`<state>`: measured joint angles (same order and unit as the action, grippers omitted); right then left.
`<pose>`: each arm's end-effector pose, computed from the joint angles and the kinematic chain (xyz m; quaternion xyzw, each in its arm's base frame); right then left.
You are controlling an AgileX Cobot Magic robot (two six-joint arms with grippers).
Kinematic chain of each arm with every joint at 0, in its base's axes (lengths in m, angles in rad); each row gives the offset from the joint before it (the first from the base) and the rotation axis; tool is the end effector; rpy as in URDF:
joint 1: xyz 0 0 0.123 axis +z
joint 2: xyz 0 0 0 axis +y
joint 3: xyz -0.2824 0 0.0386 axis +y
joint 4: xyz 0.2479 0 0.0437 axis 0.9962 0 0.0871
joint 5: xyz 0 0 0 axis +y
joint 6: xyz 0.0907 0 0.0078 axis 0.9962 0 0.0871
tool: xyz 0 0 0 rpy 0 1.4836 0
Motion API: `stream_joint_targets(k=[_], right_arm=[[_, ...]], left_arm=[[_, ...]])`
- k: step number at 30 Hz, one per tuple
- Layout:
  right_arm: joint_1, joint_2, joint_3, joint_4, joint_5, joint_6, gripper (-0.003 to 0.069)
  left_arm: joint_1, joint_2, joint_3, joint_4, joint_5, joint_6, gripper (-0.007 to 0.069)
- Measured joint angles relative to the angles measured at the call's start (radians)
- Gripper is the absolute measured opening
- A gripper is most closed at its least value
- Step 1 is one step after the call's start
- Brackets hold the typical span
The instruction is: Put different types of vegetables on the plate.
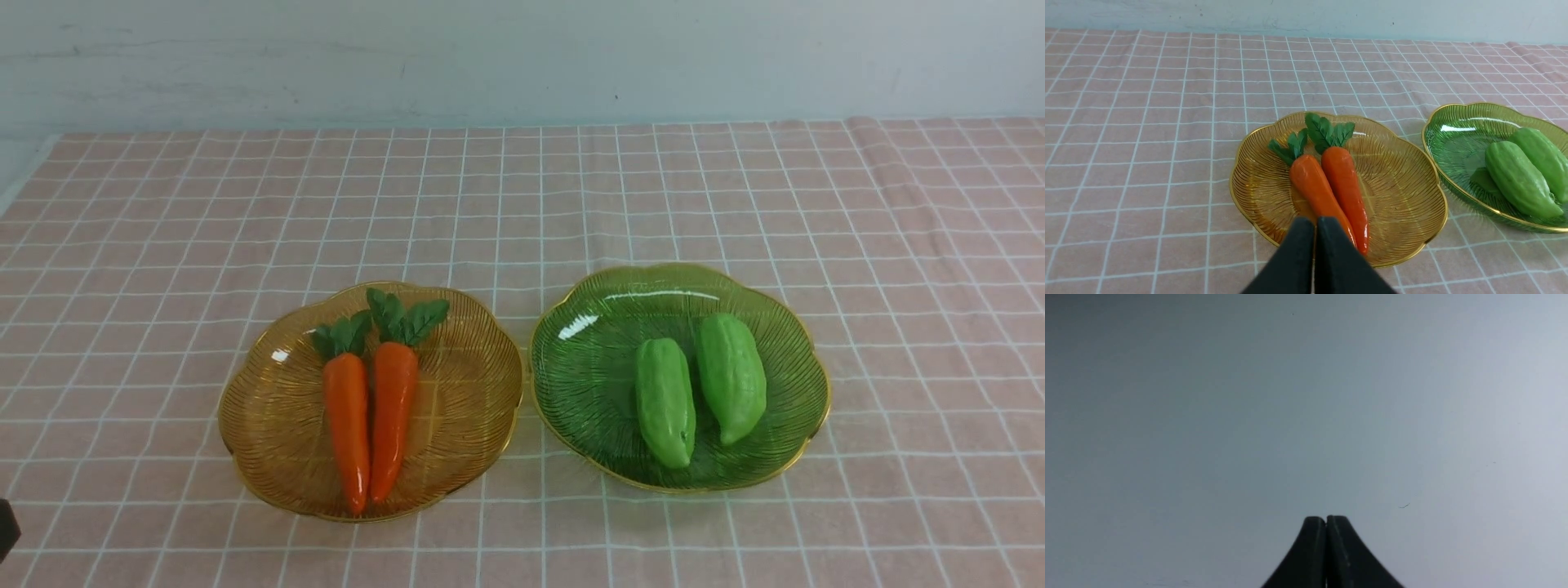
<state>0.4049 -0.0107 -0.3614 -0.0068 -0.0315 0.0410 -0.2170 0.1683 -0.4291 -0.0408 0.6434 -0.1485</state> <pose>0.0116 0.0050 0.3322 -0.0948 0.5053 0.1869 0.8371 0.0418 -0.0115 0.2879 0.0217 0.8030 -0.1274 0.5818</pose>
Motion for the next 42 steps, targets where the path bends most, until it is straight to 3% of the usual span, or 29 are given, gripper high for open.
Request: stream_joint_targets(k=[10,15,20,25,29,42], right_arm=[[0.000,0.000,0.001,0.000,0.000,0.000,-0.0015],[0.000,0.000,0.001,0.000,0.002,0.000,-0.0015],[0.000,0.000,0.001,0.000,0.003,0.000,-0.0015],[0.000,0.000,0.001,0.000,0.003,0.000,-0.0015],[0.000,0.000,0.001,0.000,0.005,0.000,-0.0015],[0.000,0.000,0.001,0.000,0.010,0.000,-0.0015]], left_arm=[[0.000,0.000,0.005,0.006,-0.001,0.000,-0.0003],[0.000,-0.006,0.042,0.078,-0.022,0.025,-0.0003],[0.010,-0.078,0.201,0.101,-0.180,0.148,-0.0003],[0.095,-0.174,0.421,0.061,-0.299,0.255,-0.0003],[0.137,-0.180,0.457,0.052,-0.287,0.258,-0.0003],[0.138,-0.181,0.457,0.052,-0.263,0.258,-0.0003]])
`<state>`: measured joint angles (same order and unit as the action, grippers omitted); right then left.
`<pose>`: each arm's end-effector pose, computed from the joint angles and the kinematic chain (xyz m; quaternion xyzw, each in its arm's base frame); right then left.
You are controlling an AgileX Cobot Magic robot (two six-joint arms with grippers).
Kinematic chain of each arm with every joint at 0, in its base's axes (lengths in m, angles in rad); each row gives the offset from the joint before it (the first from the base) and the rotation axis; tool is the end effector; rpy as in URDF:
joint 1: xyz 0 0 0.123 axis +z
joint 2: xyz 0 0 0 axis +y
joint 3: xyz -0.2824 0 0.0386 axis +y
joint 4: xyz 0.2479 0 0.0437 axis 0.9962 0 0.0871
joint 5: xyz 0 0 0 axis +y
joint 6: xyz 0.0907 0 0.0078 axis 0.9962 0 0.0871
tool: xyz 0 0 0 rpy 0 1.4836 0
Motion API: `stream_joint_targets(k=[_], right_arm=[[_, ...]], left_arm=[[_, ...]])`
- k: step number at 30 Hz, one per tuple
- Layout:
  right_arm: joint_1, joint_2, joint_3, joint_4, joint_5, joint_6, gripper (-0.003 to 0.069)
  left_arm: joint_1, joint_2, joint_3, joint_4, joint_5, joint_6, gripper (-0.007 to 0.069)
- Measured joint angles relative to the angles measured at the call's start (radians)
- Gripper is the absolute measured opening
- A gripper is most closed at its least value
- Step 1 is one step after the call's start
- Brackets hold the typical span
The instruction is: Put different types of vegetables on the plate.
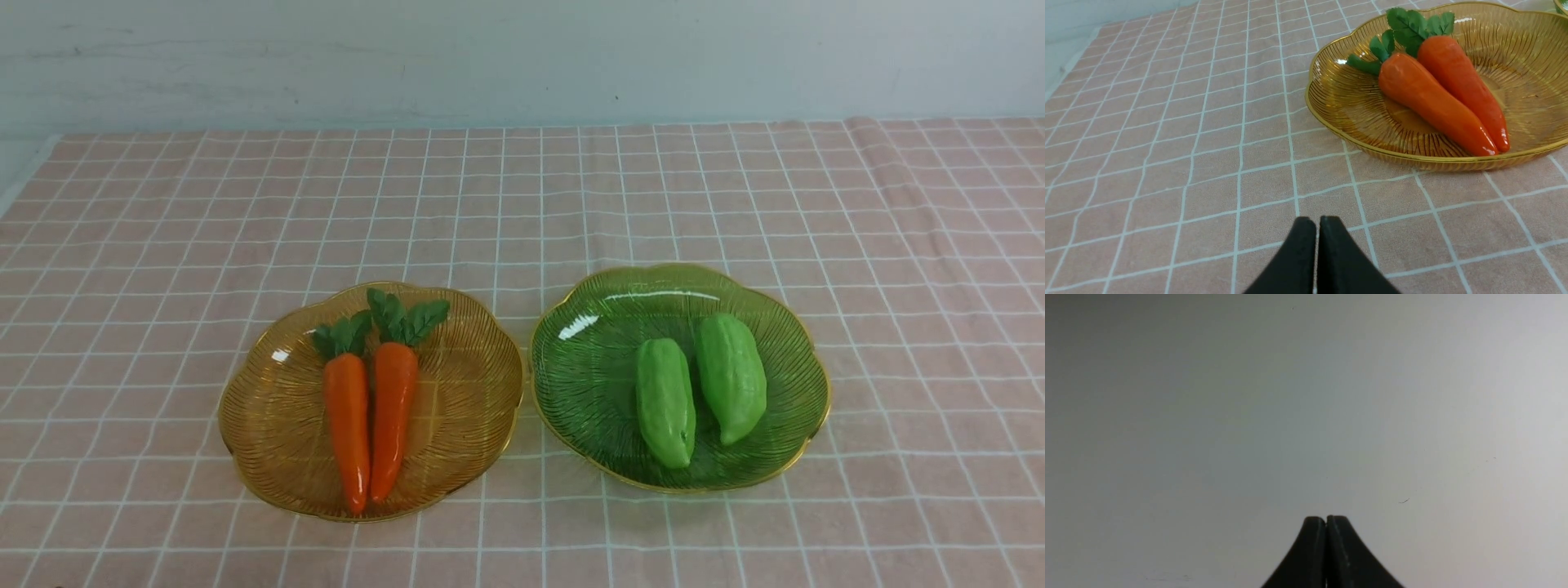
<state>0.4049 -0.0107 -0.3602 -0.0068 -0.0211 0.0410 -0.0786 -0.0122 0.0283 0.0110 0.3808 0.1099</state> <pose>0.0122 0.0052 0.3310 -0.0957 0.5102 0.1862 0.8342 0.0523 -0.0037 0.1700 0.0789 0.8038 0.0139 0.5894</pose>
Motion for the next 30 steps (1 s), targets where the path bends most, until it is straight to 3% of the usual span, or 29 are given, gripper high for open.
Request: stream_joint_targets(k=[23,27,30], right_arm=[[-0.005,0.000,0.003,-0.009,0.035,-0.001,-0.0015],[-0.093,0.000,0.044,-0.023,0.137,-0.001,-0.0015],[-0.217,0.000,0.137,-0.023,0.231,-0.001,-0.0015]], left_arm=[[0.000,0.000,0.000,-0.001,0.001,0.000,-0.0003],[0.000,0.000,0.000,-0.002,0.001,0.000,-0.0003],[0.000,0.000,0.000,-0.002,0.001,0.000,-0.0003]])
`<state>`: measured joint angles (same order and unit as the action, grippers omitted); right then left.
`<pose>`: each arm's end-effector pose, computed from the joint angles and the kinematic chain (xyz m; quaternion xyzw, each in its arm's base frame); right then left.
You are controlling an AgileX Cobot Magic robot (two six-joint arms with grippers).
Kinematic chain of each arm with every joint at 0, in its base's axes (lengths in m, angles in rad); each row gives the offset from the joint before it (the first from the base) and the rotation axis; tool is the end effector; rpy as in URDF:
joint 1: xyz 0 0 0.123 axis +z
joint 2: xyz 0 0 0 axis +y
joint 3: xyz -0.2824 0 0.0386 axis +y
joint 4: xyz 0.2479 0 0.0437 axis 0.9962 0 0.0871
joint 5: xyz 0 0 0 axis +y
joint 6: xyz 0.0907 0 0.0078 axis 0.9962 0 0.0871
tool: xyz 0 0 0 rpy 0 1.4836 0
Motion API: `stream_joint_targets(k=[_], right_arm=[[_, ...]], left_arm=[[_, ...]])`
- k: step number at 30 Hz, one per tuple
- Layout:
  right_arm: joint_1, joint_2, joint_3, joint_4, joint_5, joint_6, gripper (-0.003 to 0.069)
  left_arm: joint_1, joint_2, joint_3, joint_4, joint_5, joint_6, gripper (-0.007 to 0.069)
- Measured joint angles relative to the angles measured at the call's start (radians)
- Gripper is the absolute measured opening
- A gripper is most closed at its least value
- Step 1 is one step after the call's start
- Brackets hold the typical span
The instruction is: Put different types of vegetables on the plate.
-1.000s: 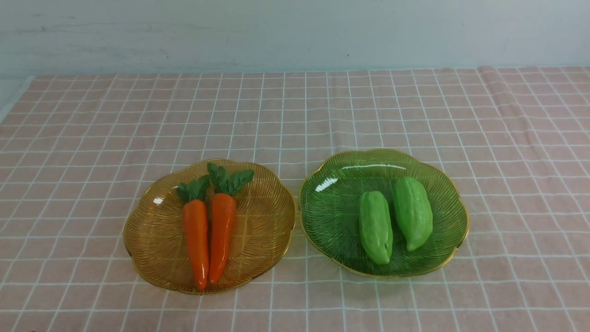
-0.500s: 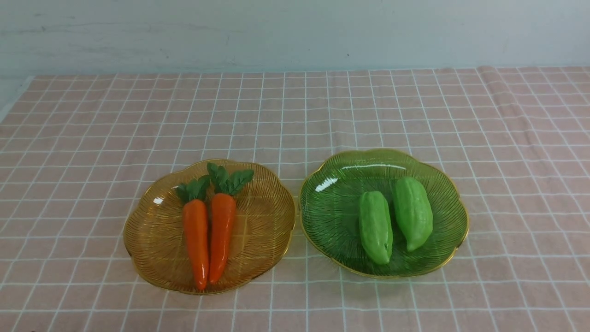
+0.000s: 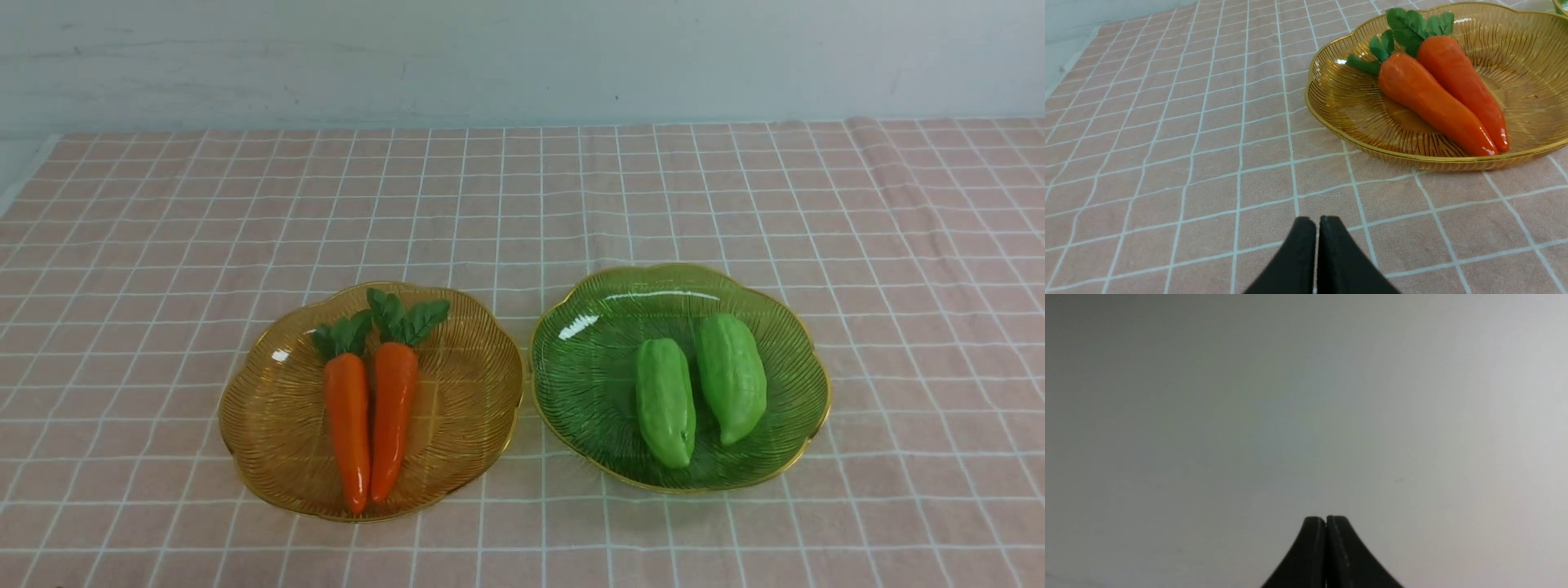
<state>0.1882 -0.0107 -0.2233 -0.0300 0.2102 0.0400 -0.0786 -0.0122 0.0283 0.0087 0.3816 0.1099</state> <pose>0.0381 0.0067 0.2685 -0.0568 0.6643 0.0719 0.7418 0.0522 -0.0038 0.1699 0.0783 0.8041 0.0129 0.5891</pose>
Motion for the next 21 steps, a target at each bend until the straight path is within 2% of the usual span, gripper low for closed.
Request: stream_joint_targets(k=[4,8,11,21], right_arm=[[-0.122,0.000,0.148,0.000,0.038,0.000,-0.0015],[-0.192,0.000,0.247,0.001,0.102,0.003,-0.0015],[-0.206,0.001,0.251,0.002,0.176,0.013,-0.0015],[-0.209,0.001,0.251,0.001,0.176,0.017,-0.0015]], left_arm=[[0.000,0.000,0.000,0.000,0.000,0.000,-0.0003],[0.000,0.000,0.000,0.000,0.000,0.000,-0.0003],[0.000,0.000,0.000,0.000,0.000,0.000,-0.0003],[0.000,0.000,0.000,0.000,0.000,0.000,-0.0003]])
